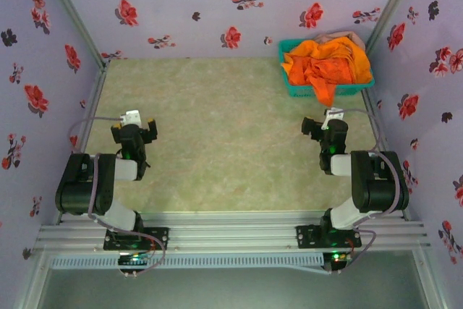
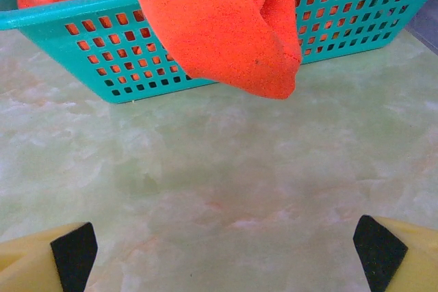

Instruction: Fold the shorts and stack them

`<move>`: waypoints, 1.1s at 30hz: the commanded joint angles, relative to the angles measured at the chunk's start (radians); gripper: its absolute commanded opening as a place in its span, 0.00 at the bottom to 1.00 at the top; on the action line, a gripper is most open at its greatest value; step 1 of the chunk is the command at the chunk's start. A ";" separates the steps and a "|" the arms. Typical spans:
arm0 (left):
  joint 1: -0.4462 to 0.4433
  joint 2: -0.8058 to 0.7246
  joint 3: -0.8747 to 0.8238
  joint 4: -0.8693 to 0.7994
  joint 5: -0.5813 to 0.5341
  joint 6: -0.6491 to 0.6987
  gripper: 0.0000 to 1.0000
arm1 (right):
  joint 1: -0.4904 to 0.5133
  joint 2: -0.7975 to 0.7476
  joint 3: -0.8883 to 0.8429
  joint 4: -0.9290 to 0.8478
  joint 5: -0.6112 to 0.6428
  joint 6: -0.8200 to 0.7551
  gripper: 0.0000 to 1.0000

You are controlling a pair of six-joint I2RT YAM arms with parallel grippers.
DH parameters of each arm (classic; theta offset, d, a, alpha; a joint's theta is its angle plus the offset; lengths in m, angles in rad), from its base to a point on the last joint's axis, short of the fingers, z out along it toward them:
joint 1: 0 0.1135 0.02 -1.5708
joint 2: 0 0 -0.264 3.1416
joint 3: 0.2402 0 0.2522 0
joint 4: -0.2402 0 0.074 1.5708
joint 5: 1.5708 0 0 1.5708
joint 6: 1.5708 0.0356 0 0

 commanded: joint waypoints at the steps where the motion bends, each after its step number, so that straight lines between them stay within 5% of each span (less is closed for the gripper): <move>1: 0.006 0.008 0.005 0.019 -0.009 0.007 1.00 | -0.006 0.011 0.001 0.012 0.019 -0.010 0.99; 7: 0.016 -0.007 -0.001 0.019 0.005 0.002 1.00 | -0.005 -0.009 -0.002 0.012 0.035 -0.008 0.99; 10: 0.002 -0.126 -0.019 -0.043 -0.007 0.018 0.99 | 0.000 -0.129 0.056 -0.193 0.086 0.010 0.99; 17: -0.009 -0.526 0.130 -0.667 -0.024 -0.202 0.99 | 0.010 -0.430 0.181 -0.589 0.052 0.053 0.99; 22: -0.011 -0.747 0.262 -1.033 0.248 -0.380 0.99 | 0.027 -0.469 0.375 -0.879 0.035 0.067 0.99; 33: -0.011 -0.855 0.470 -1.479 0.735 -0.351 0.99 | 0.029 -0.002 0.960 -1.312 0.122 0.020 0.89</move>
